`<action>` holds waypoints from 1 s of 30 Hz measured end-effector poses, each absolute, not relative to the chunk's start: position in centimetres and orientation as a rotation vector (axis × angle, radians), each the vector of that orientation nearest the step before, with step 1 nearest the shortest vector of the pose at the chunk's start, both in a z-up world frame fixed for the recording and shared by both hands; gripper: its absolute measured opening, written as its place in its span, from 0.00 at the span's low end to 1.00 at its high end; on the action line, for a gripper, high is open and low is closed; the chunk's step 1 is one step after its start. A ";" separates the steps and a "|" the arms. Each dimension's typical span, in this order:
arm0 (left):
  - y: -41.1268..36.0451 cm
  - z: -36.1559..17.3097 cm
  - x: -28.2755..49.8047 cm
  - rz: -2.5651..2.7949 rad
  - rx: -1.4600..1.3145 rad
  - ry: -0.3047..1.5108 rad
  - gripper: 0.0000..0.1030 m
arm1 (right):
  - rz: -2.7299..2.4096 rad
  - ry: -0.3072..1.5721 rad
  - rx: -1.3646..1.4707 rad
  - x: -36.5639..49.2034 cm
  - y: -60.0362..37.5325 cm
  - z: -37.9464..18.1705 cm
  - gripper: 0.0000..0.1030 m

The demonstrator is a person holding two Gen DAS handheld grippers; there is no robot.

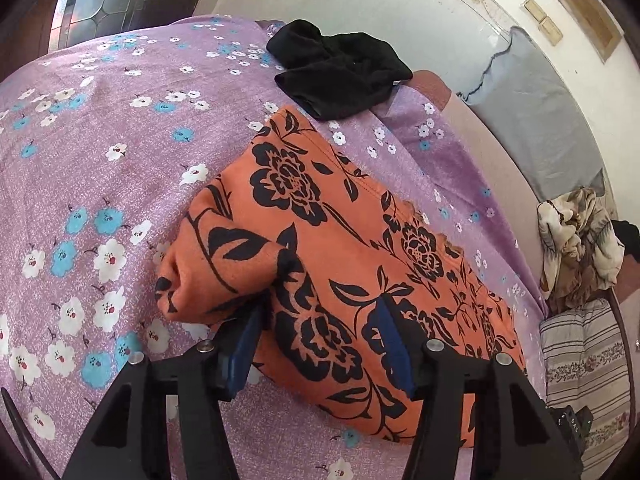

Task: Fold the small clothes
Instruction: 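Grasp the dress edge with the left tool and fold it over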

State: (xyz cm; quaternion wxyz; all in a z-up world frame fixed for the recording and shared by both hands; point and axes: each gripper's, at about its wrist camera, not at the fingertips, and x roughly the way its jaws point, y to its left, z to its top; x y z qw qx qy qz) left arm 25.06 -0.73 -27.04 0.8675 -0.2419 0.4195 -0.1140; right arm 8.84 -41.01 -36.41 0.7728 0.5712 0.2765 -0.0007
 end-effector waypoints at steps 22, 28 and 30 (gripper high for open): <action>0.0 -29.6 24.0 -0.210 -0.765 0.974 0.74 | -0.082 0.705 1.104 9.6 -39.7 -36.8 0.22; -0.2 -29.4 25.0 -0.236 -0.831 0.938 0.89 | -0.074 0.702 1.119 9.6 -39.7 -37.1 0.22; 0.3 -29.4 25.3 -0.249 -0.880 0.915 0.88 | -0.074 0.700 1.117 9.6 -39.7 -37.1 0.22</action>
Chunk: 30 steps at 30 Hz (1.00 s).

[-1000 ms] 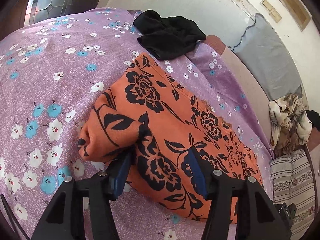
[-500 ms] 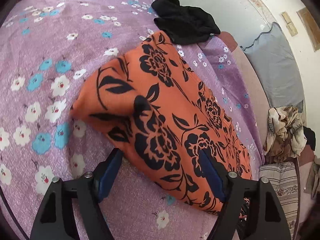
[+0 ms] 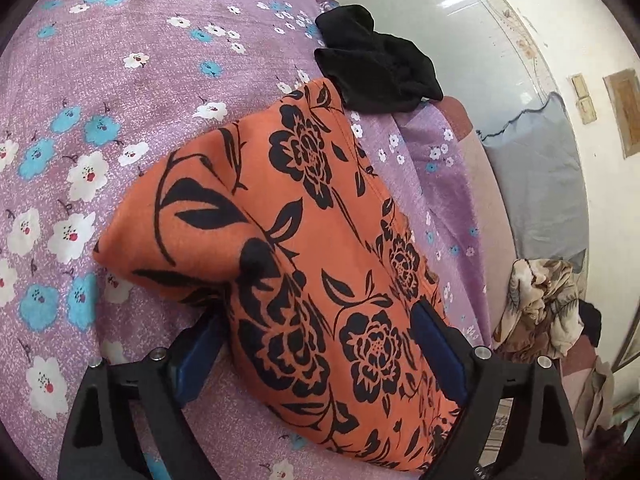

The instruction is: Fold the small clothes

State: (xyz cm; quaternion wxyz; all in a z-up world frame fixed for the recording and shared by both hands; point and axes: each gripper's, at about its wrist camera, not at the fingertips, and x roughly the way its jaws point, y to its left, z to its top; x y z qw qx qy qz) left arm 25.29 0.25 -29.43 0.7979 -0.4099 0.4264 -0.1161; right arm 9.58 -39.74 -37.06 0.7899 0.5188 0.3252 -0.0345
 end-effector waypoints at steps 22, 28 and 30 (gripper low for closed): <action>-0.3 -30.1 26.8 -0.214 -0.731 0.931 0.24 | -0.083 0.679 1.093 9.2 -39.3 -36.8 0.22; -0.3 -27.7 25.8 -0.283 -0.717 0.865 0.20 | -0.139 0.582 0.893 8.5 -38.0 -33.0 0.17; -0.2 -26.6 25.3 -0.311 -0.708 0.841 0.19 | -0.152 0.562 0.868 8.0 -37.9 -32.4 0.17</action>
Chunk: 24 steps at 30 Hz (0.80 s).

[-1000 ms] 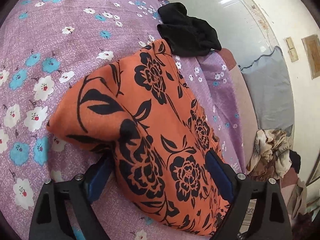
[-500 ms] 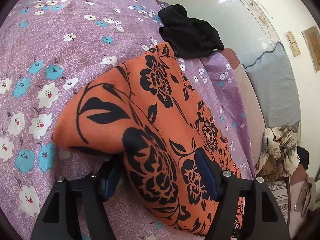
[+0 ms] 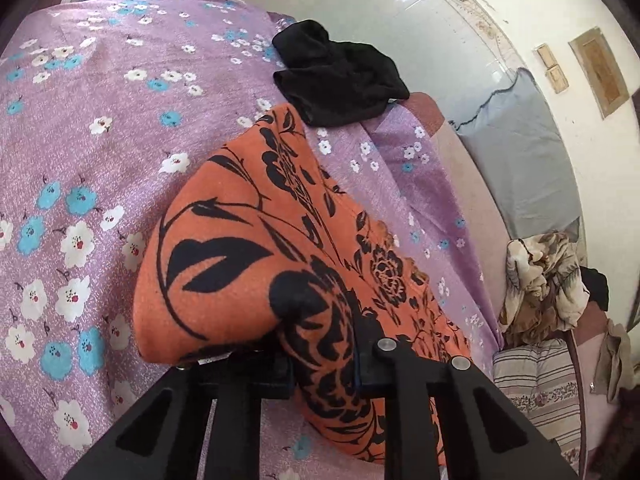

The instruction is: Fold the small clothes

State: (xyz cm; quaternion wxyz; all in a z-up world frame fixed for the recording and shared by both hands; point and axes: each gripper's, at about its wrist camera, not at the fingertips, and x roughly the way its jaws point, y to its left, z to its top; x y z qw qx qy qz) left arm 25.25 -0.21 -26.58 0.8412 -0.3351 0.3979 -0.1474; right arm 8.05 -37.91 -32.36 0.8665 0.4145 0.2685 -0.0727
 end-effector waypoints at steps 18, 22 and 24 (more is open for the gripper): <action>2.6 -30.2 20.8 -0.258 -0.747 1.008 0.38 | -0.207 0.766 0.974 -0.5 -38.5 -33.0 0.16; 2.4 -30.2 21.2 -0.263 -0.765 0.995 0.45 | -0.255 0.637 1.002 -2.3 -41.0 -31.0 0.16; 2.4 -30.3 21.3 -0.263 -0.794 0.988 0.49 | -0.225 0.597 1.070 -2.4 -42.9 -31.1 0.66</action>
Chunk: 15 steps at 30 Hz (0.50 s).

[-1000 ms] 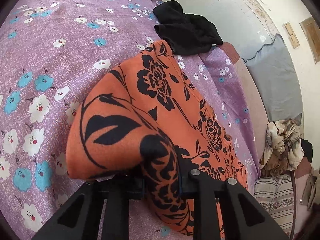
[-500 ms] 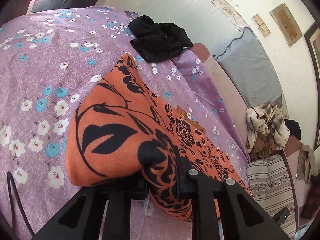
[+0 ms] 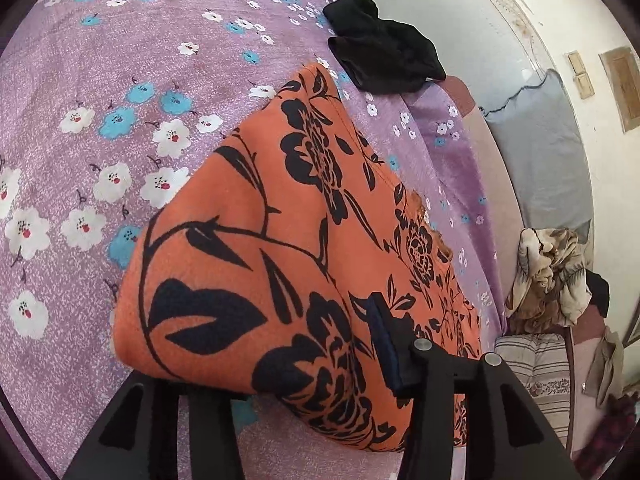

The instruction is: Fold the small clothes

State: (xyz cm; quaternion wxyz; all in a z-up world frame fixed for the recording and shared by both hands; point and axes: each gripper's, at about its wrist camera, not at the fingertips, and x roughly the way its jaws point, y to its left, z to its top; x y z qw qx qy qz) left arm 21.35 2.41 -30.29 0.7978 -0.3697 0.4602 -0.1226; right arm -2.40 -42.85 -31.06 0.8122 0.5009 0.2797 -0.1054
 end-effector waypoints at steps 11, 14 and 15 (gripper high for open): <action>0.8 -29.9 22.7 -0.226 -0.759 0.958 0.51 | -0.103 0.614 1.395 2.6 -43.3 -37.8 0.58; 0.8 -30.0 22.8 -0.218 -0.761 0.951 0.54 | -0.107 0.544 1.331 4.7 -43.7 -37.3 0.49; 0.8 -30.0 22.7 -0.218 -0.760 0.950 0.54 | -0.118 0.519 1.296 5.4 -43.7 -37.2 0.35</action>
